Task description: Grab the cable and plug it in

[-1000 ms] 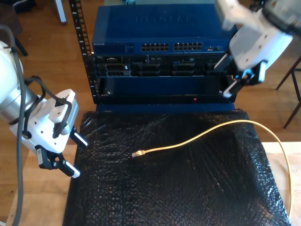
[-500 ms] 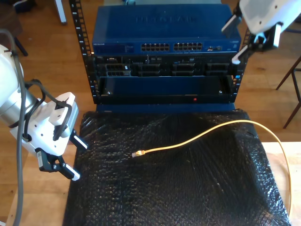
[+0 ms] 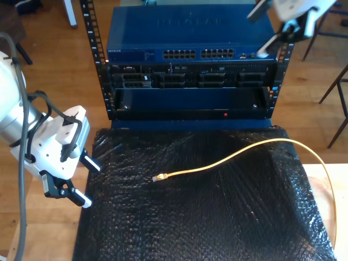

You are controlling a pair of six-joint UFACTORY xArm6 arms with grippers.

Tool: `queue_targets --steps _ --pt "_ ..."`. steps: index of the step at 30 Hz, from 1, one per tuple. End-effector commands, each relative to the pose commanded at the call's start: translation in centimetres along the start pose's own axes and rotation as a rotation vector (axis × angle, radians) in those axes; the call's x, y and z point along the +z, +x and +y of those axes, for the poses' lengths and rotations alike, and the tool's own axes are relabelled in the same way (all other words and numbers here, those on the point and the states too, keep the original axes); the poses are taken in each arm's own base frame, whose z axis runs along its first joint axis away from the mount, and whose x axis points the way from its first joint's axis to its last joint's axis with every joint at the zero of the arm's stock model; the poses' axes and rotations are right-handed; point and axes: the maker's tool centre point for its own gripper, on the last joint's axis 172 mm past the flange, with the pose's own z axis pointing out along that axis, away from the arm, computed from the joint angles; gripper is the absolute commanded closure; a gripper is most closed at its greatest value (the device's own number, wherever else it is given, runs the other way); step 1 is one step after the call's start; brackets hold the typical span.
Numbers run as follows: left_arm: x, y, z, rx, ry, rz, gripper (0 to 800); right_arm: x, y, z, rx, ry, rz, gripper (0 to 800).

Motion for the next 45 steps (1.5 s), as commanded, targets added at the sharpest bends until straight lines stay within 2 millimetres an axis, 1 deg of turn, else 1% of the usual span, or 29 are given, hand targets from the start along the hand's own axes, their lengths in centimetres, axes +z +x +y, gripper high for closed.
queue_targets --steps 2,4,7,12,14,17,20,22,26,28,30,34,39,43,45 --pt "0.0 0.0 0.0 0.000 0.001 0.000 0 1.3 0.2 -0.3 -0.015 0.023 -0.056 1" --pt "0.0 0.0 0.0 0.000 0.000 0.000 0 2.7 0.4 -0.1 -0.027 0.032 -0.105 1" --pt "0.0 0.0 0.0 0.000 0.000 0.000 0 4.2 1.1 0.0 -0.046 0.033 -0.158 1" --pt "0.0 0.0 0.0 0.000 0.000 0.000 0 6.3 2.7 -0.3 -0.058 0.056 -0.172 1" --pt "0.0 0.0 0.0 0.000 0.000 -0.001 0 7.4 3.4 -0.1 -0.061 0.051 -0.174 1" --pt "-0.1 0.0 0.0 0.001 0.001 -0.002 0 9.4 3.7 0.0 -0.089 0.031 -0.224 1" --pt "-0.1 -0.1 -0.1 0.001 0.002 -0.004 0 11.4 3.7 0.1 -0.098 0.007 -0.295 1" --pt "-0.1 -0.1 -0.1 0.001 0.002 -0.004 0 12.4 3.7 -0.4 -0.098 0.009 -0.326 2" --pt "-0.2 -0.1 -0.1 -0.001 0.004 -0.004 0 13.6 3.6 -0.6 -0.077 0.012 -0.335 2" --pt "-0.3 -0.2 -0.2 -0.006 0.008 -0.003 0 14.3 4.0 -0.5 -0.074 0.003 -0.332 2" --pt "-0.6 -0.6 -0.2 -0.017 0.015 0.000 0 15.1 4.3 -0.6 -0.077 -0.001 -0.330 2" --pt "-1.0 -1.3 -0.3 -0.036 0.027 0.006 0 16.9 3.9 -1.2 -0.077 0.008 -0.333 3" --pt "-1.3 -2.3 -0.4 -0.062 0.037 0.012 0 19.3 4.1 -2.2 -0.099 0.021 -0.332 4" --pt "-1.4 -3.1 -0.5 -0.084 0.046 0.018 0 20.9 3.3 -3.1 -0.097 0.039 -0.338 4" --pt "-1.3 -3.4 -0.6 -0.088 0.054 0.014 0 21.6 3.2 -3.6 -0.104 0.046 -0.341 4"
